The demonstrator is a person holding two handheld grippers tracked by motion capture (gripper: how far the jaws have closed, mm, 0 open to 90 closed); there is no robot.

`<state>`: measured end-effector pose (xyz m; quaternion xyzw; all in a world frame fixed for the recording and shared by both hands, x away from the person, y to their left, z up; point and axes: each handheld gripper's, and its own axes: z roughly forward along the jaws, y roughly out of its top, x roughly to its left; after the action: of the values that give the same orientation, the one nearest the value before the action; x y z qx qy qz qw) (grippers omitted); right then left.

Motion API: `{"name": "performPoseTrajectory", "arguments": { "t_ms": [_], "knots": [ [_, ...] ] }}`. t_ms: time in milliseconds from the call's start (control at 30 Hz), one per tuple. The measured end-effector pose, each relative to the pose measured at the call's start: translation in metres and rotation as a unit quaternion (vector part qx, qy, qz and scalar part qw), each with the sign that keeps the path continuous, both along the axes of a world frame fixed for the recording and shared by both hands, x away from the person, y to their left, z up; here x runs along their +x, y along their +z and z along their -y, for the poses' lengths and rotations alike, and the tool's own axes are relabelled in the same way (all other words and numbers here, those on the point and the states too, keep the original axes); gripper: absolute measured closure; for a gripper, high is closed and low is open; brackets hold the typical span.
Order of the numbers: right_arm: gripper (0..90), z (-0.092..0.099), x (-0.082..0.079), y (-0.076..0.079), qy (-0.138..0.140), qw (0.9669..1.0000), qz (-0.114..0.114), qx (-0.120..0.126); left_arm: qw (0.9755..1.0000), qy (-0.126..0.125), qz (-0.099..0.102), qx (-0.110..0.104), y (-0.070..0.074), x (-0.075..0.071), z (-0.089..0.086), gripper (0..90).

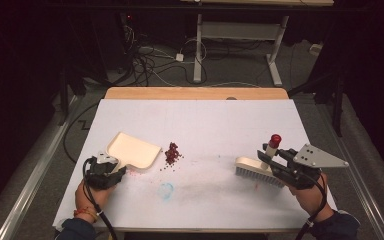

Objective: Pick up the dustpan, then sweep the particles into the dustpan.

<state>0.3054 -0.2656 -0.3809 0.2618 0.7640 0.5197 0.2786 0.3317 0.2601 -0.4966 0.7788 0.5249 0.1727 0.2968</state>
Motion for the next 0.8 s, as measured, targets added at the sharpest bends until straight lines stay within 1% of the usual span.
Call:
{"name": "performPoseTrajectory", "arguments": {
  "t_ms": [67,167,267,300,333,367,433,467,500,533,600,633,667,700,800],
  "knots": [
    [69.5,0.001,0.000,0.000,-0.001,1.0000,-0.001,0.001,0.9999,-0.002,0.001,-0.010,0.000,0.004,-0.002,63.9],
    [69.6,0.001,0.001,0.000,-0.003,1.0000,-0.001,-0.001,0.9999,-0.009,0.008,-0.004,0.001,0.006,-0.004,64.0],
    [69.6,0.001,0.002,-0.002,-0.004,1.0000,-0.004,0.000,0.9999,-0.007,0.012,-0.003,0.004,0.007,-0.006,64.2],
    [69.5,0.002,0.003,-0.002,-0.005,1.0000,-0.005,0.000,0.9999,-0.006,0.015,0.000,0.005,0.007,-0.007,64.2],
    [69.6,0.002,0.003,-0.002,-0.006,1.0000,-0.005,-0.001,0.9998,-0.002,0.020,0.007,0.010,0.006,-0.009,64.3],
    [69.5,0.002,0.004,-0.002,-0.005,1.0000,-0.005,-0.001,0.9998,-0.002,0.020,0.007,0.010,0.006,-0.009,64.3],
    [69.6,0.003,0.003,-0.002,-0.005,1.0000,-0.003,0.000,0.9996,-0.004,0.026,0.003,0.015,0.004,-0.012,64.3],
    [69.6,0.003,0.003,-0.002,-0.005,1.0000,-0.003,0.000,0.9994,-0.006,0.033,0.008,0.019,0.003,-0.014,64.3],
    [69.5,0.003,0.002,-0.002,-0.003,1.0000,-0.005,0.001,0.9992,-0.011,0.038,0.004,0.028,-0.001,-0.017,64.3],
    [69.5,0.003,0.002,-0.002,-0.003,1.0000,-0.005,0.001,0.9992,-0.011,0.038,0.004,0.028,-0.001,-0.017,64.3],
    [69.6,0.005,0.002,-0.002,-0.006,1.0000,-0.003,-0.001,0.9990,-0.019,0.040,0.007,0.036,-0.006,-0.018,64.3],
    [69.6,0.005,0.002,-0.001,-0.007,1.0000,-0.003,0.000,0.9990,-0.022,0.039,0.010,0.038,-0.009,-0.018,64.3],
    [69.6,0.005,0.002,-0.001,-0.008,1.0000,-0.003,-0.001,0.9987,-0.032,0.035,0.016,0.046,-0.016,-0.019,64.3],
    [69.6,0.005,0.002,-0.001,-0.008,1.0000,-0.003,-0.001,0.9987,-0.032,0.035,0.016,0.046,-0.016,-0.019,64.3],
    [69.6,0.004,0.002,-0.002,-0.010,0.9999,-0.005,0.001,0.9981,-0.053,0.026,0.018,0.054,-0.028,-0.019,64.3]
  ]
}}
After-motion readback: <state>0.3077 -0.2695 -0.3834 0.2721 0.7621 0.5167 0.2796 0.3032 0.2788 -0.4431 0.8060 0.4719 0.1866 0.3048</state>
